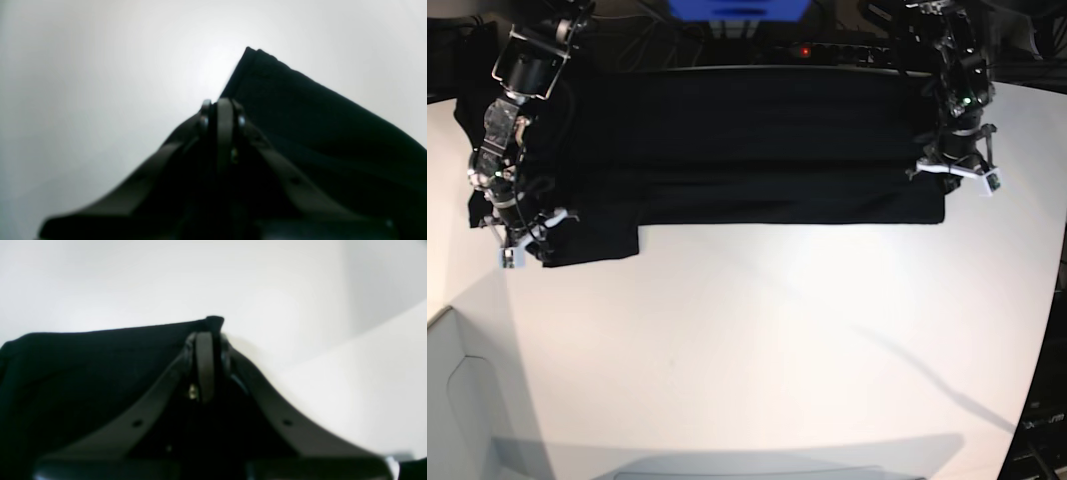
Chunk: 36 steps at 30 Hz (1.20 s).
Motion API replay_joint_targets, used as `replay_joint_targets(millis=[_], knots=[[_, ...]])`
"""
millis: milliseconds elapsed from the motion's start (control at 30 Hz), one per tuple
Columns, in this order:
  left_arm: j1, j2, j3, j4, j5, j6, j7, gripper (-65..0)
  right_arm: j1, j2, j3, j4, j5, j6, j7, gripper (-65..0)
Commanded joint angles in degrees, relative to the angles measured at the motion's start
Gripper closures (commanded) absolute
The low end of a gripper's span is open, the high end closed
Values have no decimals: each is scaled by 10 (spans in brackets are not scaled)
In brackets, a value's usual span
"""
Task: Fold the T-shirt properly
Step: 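Release the hem and move the right gripper to the sleeve end, then grasp the folded edges with both grippers and tuck them inward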
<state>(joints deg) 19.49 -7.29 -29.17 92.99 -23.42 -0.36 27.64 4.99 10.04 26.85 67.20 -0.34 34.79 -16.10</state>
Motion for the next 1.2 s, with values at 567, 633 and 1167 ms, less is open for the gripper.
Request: replay_joint_targets(millis=[567,633,1167], knots=[[-1,-12,-3,14,1,1,-9,0,-239,-182,142,487,-1,3,-4,0],[-1,-13,-2,14,1,1,-8,0,-264,-188,151,488,-1,3,-3,0],[-1,-40,1,13,1,1,-8,0,-282,-186,164,410,-1,3,-2,0]])
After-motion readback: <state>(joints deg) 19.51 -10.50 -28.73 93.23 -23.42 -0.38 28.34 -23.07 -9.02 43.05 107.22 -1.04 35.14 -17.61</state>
